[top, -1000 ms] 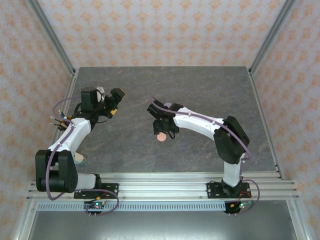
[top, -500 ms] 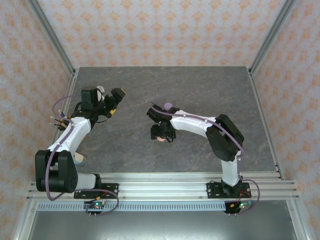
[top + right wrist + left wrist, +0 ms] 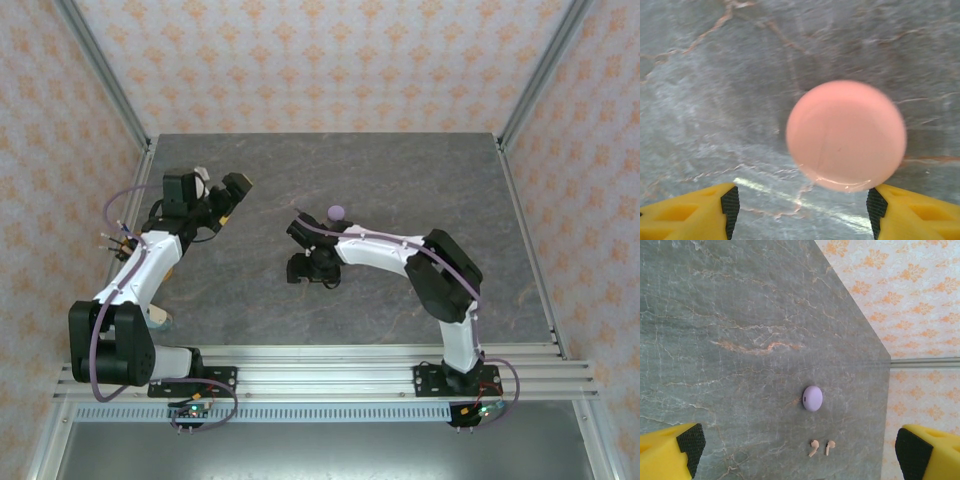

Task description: Insert the wireless bluetooth earbuds into the charging case

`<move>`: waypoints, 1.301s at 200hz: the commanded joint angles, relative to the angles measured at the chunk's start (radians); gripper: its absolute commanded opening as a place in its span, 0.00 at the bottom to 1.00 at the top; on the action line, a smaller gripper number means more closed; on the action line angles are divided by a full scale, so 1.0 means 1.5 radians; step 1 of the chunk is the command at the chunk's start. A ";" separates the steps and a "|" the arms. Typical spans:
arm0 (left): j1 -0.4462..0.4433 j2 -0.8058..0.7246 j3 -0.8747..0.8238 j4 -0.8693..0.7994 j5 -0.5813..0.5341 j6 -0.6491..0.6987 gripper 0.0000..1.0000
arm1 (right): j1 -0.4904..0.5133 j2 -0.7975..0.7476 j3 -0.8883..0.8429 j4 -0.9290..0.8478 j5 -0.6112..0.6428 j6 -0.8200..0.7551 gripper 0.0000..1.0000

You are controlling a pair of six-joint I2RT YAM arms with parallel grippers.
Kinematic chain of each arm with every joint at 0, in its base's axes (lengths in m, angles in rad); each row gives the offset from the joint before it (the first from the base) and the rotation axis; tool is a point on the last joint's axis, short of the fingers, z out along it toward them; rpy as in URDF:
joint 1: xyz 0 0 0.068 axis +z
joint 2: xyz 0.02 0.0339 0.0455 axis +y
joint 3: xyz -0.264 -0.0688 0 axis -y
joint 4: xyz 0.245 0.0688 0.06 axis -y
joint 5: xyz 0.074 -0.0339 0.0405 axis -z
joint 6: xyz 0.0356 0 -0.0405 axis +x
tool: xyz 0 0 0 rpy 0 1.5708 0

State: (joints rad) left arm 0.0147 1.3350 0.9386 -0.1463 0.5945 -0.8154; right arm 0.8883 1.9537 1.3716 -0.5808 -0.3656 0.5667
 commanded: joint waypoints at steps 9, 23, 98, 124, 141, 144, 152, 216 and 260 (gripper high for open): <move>0.000 -0.020 0.040 -0.037 -0.032 0.039 1.00 | 0.002 -0.072 -0.006 -0.014 0.037 -0.075 0.70; 0.004 -0.024 0.043 -0.036 -0.032 0.041 1.00 | 0.001 -0.070 0.011 -0.046 0.076 -0.132 0.71; 0.017 -0.034 0.057 -0.069 -0.029 0.057 1.00 | -0.020 0.082 0.169 -0.180 0.114 -0.334 0.73; 0.018 -0.031 0.060 -0.069 -0.027 0.057 1.00 | -0.020 0.103 0.182 -0.197 0.105 -0.356 0.72; 0.018 -0.027 0.063 -0.066 -0.025 0.054 1.00 | -0.021 0.113 0.185 -0.201 0.108 -0.363 0.72; 0.018 -0.026 0.064 -0.065 -0.025 0.053 1.00 | -0.021 0.115 0.186 -0.201 0.108 -0.363 0.72; 0.018 -0.025 0.065 -0.063 -0.024 0.052 1.00 | -0.021 0.119 0.189 -0.204 0.105 -0.363 0.72; 0.018 -0.015 0.062 -0.049 -0.017 0.040 1.00 | -0.021 0.143 0.198 -0.197 0.102 -0.329 0.66; 0.026 -0.019 0.023 0.028 0.012 -0.028 1.00 | -0.013 0.144 0.201 -0.198 0.132 -0.254 0.58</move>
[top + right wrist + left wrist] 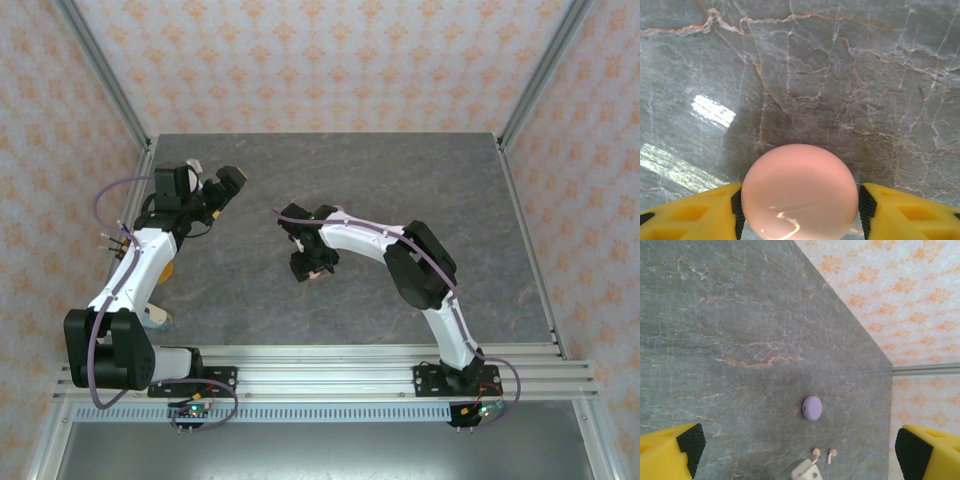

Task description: Insert the wireless bluetooth earbuds into the charging case

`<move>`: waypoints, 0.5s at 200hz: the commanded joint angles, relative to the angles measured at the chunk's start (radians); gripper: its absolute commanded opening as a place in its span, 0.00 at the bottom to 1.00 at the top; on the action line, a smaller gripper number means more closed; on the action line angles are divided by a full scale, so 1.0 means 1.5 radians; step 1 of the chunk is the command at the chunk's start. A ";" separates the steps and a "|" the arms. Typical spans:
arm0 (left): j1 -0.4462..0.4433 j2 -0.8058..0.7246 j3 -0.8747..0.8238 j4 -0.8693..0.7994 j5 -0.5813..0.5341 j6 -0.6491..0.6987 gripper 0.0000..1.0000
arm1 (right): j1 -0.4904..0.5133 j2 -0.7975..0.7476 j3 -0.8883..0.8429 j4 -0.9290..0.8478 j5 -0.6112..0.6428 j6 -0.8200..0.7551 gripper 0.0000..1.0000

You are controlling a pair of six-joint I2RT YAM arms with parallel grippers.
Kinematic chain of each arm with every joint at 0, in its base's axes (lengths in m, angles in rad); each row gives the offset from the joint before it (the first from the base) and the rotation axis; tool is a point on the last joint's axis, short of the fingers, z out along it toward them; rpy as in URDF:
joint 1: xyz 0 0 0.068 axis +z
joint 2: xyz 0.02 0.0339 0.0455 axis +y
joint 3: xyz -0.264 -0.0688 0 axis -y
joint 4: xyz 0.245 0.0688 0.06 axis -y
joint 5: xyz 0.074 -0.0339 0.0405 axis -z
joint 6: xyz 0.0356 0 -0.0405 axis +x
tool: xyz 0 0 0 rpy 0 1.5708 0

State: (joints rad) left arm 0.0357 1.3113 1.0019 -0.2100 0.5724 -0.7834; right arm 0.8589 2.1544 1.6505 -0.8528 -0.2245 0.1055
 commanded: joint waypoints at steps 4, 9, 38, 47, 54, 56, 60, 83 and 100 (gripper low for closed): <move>0.014 -0.004 -0.024 0.082 0.032 -0.059 1.00 | 0.007 0.009 0.014 -0.017 0.044 0.062 0.57; 0.016 -0.004 -0.030 0.095 0.037 -0.070 1.00 | 0.008 0.006 0.012 -0.018 0.052 0.073 0.56; 0.030 -0.002 -0.059 0.138 0.053 -0.143 1.00 | 0.011 -0.009 -0.008 -0.020 0.094 0.151 0.48; 0.033 0.005 -0.066 0.156 0.070 -0.164 1.00 | 0.011 -0.016 -0.017 -0.020 0.106 0.183 0.46; 0.034 0.011 -0.070 0.163 0.079 -0.178 1.00 | 0.011 -0.023 -0.025 -0.020 0.115 0.208 0.46; 0.035 0.013 -0.071 0.164 0.081 -0.181 1.00 | 0.011 -0.024 -0.028 -0.020 0.118 0.216 0.46; 0.036 0.017 -0.072 0.166 0.086 -0.185 1.00 | 0.011 -0.030 -0.034 -0.021 0.123 0.232 0.46; 0.035 0.017 -0.073 0.163 0.095 -0.187 1.00 | 0.011 -0.056 -0.074 -0.019 0.151 0.320 0.45; 0.035 0.005 -0.057 0.125 0.085 -0.159 1.00 | 0.011 -0.080 -0.105 -0.012 0.159 0.372 0.46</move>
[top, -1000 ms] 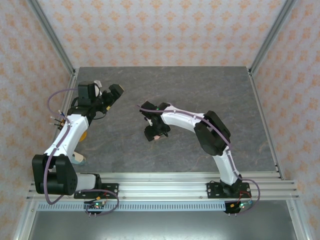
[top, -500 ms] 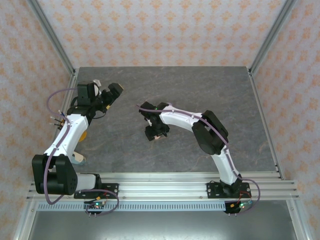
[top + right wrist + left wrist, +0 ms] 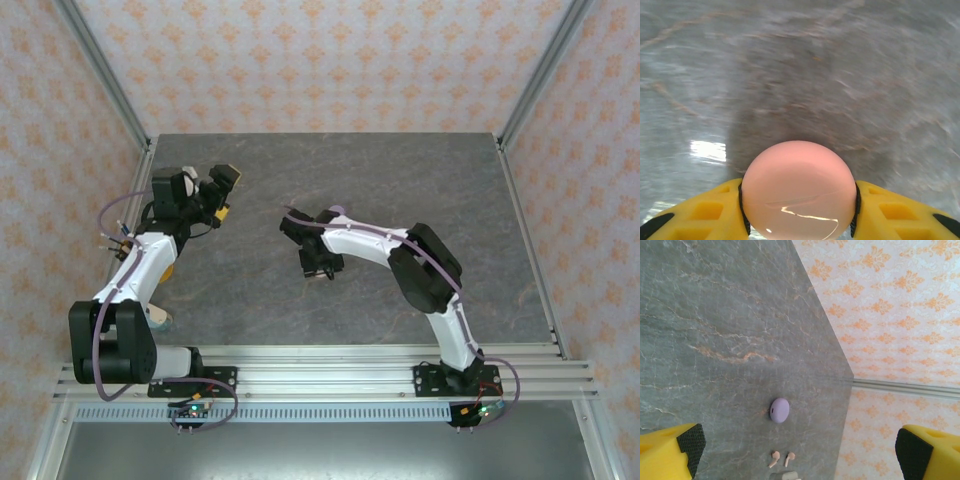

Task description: Insert the wireless bluetooth earbuds into the charging case

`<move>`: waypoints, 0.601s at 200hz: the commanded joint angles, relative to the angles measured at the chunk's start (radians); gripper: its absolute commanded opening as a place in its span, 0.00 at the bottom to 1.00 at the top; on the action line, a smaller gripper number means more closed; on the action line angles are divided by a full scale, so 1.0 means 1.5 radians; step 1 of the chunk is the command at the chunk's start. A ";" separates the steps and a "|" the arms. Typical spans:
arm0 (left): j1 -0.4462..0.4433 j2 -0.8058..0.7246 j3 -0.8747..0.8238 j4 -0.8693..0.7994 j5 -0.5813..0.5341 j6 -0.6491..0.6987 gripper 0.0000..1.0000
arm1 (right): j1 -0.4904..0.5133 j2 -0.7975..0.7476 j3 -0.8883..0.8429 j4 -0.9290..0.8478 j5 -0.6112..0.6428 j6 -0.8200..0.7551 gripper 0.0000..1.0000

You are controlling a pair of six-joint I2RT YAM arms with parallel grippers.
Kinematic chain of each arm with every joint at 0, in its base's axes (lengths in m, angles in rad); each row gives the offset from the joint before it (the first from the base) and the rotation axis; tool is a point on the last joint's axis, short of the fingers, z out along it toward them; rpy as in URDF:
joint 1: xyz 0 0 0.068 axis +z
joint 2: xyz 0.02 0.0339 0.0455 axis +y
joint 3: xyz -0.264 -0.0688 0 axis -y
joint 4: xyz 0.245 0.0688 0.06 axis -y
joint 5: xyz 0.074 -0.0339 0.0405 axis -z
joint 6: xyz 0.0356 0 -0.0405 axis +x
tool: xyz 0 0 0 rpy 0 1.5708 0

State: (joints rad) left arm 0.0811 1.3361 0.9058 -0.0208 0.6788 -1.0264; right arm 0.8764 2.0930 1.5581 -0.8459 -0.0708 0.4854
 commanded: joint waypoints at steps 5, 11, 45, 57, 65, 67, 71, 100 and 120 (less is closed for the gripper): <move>0.004 -0.016 0.014 -0.018 0.010 0.014 1.00 | 0.000 -0.046 -0.052 -0.012 0.055 0.132 0.46; 0.004 -0.019 0.021 -0.036 0.006 0.024 1.00 | 0.000 -0.051 -0.062 -0.005 0.052 0.143 0.47; 0.004 -0.013 0.050 -0.088 0.011 0.044 1.00 | 0.000 -0.048 -0.064 0.000 0.035 0.164 0.53; 0.004 -0.003 0.058 -0.094 0.017 0.043 1.00 | 0.000 -0.043 -0.058 -0.001 0.031 0.163 0.59; 0.004 0.000 0.057 -0.093 0.016 0.039 1.00 | -0.001 -0.040 -0.053 -0.004 0.031 0.160 0.63; 0.004 0.000 0.056 -0.093 0.015 0.037 1.00 | 0.000 -0.039 -0.052 -0.005 0.031 0.159 0.64; 0.004 0.000 0.054 -0.092 0.012 0.033 1.00 | 0.000 -0.037 -0.049 -0.008 0.032 0.156 0.65; 0.004 -0.003 0.032 -0.069 0.000 0.003 1.00 | 0.000 -0.033 -0.036 -0.019 0.039 0.115 0.68; 0.004 0.007 0.043 -0.087 0.014 0.021 1.00 | -0.003 -0.031 -0.032 -0.022 0.044 0.069 0.68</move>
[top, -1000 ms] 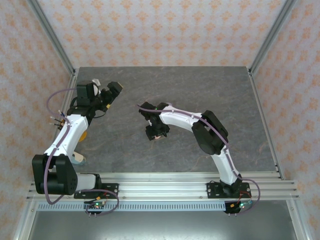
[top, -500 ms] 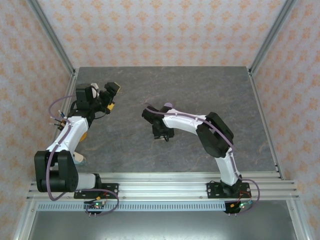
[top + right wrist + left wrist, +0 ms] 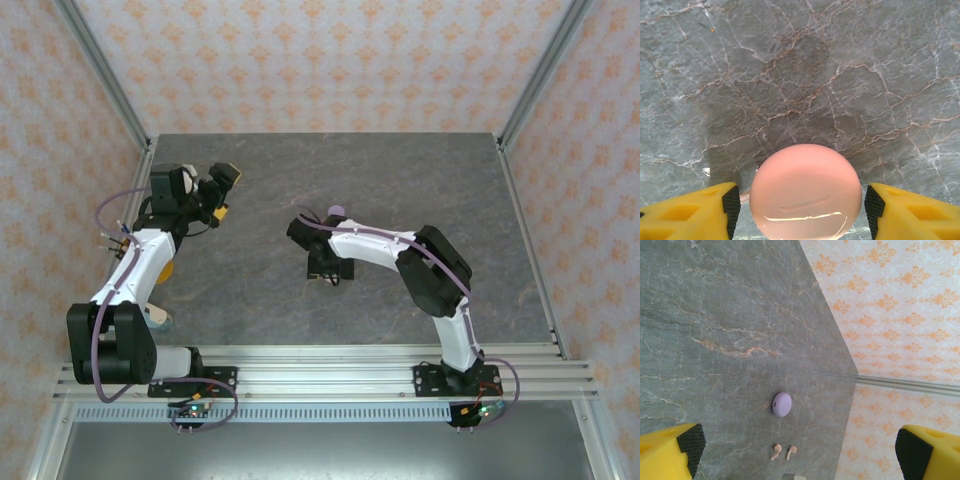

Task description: Insert the wireless bluetooth earbuds into the charging case

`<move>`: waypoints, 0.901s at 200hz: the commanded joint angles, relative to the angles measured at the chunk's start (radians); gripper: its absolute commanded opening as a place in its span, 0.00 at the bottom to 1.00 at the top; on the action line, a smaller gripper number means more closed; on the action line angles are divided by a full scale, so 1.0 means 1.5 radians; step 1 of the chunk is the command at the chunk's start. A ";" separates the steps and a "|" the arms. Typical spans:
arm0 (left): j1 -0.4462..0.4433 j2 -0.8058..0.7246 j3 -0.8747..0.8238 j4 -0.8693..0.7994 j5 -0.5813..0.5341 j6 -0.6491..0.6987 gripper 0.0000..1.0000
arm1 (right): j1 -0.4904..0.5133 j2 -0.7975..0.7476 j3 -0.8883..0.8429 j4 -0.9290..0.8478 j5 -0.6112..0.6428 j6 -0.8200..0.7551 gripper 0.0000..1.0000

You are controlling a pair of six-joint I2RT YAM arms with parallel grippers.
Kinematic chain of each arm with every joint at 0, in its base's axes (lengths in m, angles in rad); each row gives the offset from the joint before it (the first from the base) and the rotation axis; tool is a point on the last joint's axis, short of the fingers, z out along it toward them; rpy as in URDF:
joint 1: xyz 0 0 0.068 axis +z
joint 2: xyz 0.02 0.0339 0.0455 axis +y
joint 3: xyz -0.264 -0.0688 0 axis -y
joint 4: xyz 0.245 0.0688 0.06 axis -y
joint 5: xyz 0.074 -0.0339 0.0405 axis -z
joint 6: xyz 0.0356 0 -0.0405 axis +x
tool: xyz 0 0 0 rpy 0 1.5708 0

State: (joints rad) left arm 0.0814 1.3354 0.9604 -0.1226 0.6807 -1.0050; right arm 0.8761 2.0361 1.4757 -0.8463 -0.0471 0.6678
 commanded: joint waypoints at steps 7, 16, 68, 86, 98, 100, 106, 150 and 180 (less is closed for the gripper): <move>0.003 0.012 0.017 -0.033 0.021 0.023 1.00 | -0.004 0.008 0.024 -0.024 0.030 -0.064 0.68; 0.003 0.017 0.028 -0.051 0.027 0.042 1.00 | -0.009 0.010 0.027 -0.030 0.031 -0.073 0.68; -0.013 0.002 0.031 -0.066 0.007 0.085 1.00 | -0.027 0.017 0.026 -0.020 0.007 -0.077 0.67; -0.021 0.005 0.036 -0.078 0.000 0.097 1.00 | -0.027 0.022 0.026 -0.015 0.001 -0.076 0.66; -0.023 0.008 0.038 -0.080 -0.001 0.098 1.00 | -0.028 0.025 0.027 -0.014 -0.007 -0.073 0.65; -0.024 0.009 0.038 -0.080 -0.002 0.098 1.00 | -0.028 0.025 0.027 -0.014 -0.009 -0.074 0.65; -0.025 0.011 0.039 -0.081 -0.003 0.099 1.00 | -0.028 0.025 0.026 -0.013 -0.013 -0.073 0.65; -0.034 0.022 0.041 -0.077 -0.016 0.099 1.00 | -0.028 0.017 0.017 -0.021 -0.032 -0.037 0.64; -0.040 0.030 0.042 -0.072 -0.020 0.096 1.00 | -0.023 0.018 0.015 -0.031 -0.029 -0.002 0.62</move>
State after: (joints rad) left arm 0.0322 1.3666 0.9886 -0.2214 0.6727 -0.8803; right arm 0.8349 2.0579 1.4914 -0.8474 -0.0925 0.6079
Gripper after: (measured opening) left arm 0.999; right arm 0.624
